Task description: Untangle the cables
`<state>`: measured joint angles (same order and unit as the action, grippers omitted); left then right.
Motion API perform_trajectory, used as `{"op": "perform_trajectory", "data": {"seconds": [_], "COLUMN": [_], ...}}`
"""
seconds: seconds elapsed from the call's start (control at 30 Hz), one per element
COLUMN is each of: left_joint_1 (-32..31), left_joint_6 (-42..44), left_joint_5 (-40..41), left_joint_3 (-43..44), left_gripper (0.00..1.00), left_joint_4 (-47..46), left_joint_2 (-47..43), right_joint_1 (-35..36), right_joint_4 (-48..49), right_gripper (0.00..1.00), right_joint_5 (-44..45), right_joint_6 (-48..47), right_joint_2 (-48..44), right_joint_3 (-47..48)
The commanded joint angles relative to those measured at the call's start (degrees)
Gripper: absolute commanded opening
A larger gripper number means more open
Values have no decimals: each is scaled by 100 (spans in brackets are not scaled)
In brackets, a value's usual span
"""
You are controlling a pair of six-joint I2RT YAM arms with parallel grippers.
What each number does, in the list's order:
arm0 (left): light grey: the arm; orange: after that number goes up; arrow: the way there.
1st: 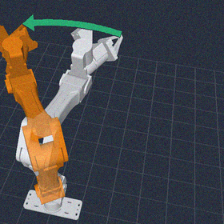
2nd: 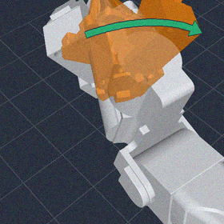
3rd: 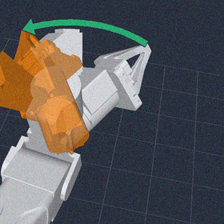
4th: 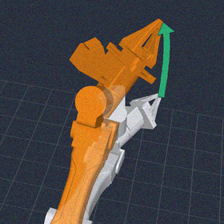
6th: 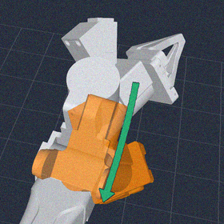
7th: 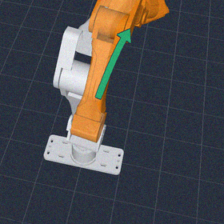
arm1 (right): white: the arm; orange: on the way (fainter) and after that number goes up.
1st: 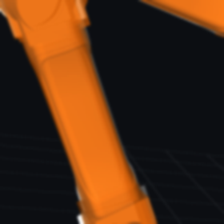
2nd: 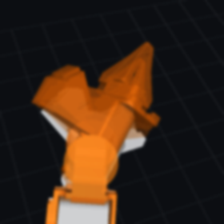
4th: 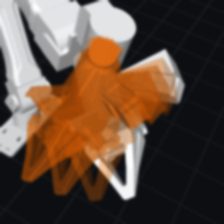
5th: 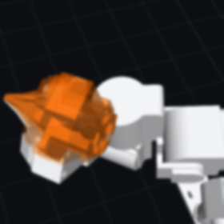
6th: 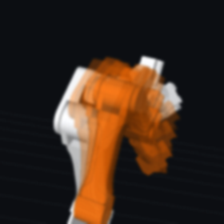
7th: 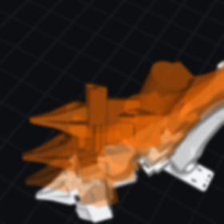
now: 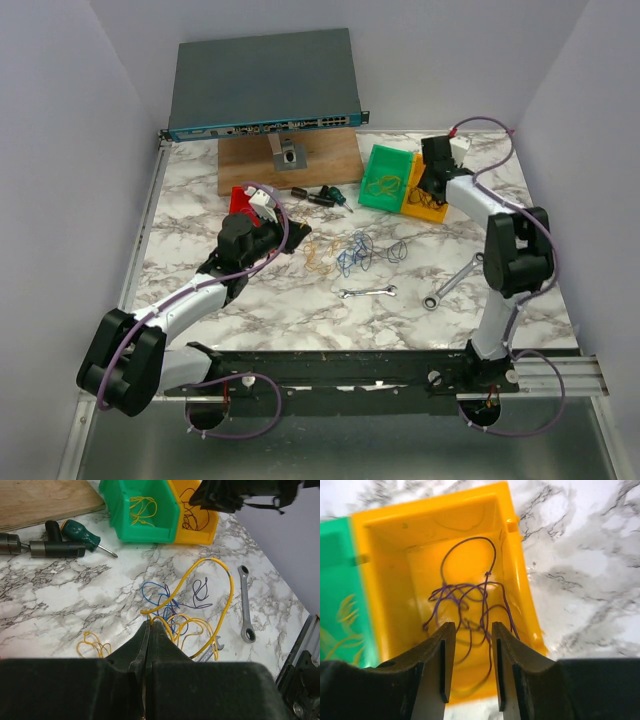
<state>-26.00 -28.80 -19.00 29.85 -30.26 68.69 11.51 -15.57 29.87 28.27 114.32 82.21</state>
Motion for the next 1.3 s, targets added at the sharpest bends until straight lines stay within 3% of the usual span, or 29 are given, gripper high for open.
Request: {"op": "perform_trajectory", "data": {"seconds": [0.0,0.2,0.43,0.67,0.8,0.97,1.27], "left_joint_1": [-52,-61,-75,-76,-81,-106,-412], "left_joint_6": [32,-29,-91,-219,-363,-767,-1151], "left_joint_5": [-325,-664,-914,-1122,-1304,-1612,-1987], "left_joint_3": [159,158,92,92,95,211,370], "left_gripper": [0,0,0,0,0,0,0], "left_joint_4": [-46,-294,-577,-806,-997,-1360,-1829], "left_joint_2": [63,155,160,321,493,856,1281], "right_joint_1": [-8,-5,352,1507,1729,1830,1960], "right_joint_4": [260,1656,4268,6571,8194,8283,7917], "right_gripper": [47,99,100,100,99,99,89], "right_joint_5": [-953,-3386,-5760,-6368,-6667,-6442,-6313], "right_joint_6": [133,465,766,570,1007,882,618], "right_joint_2": [-1431,-2875,-3751,-3460,-3054,-2990,-3024], "right_joint_3": [-665,-2509,-4545,-5457,-5872,-5965,-5875]}}
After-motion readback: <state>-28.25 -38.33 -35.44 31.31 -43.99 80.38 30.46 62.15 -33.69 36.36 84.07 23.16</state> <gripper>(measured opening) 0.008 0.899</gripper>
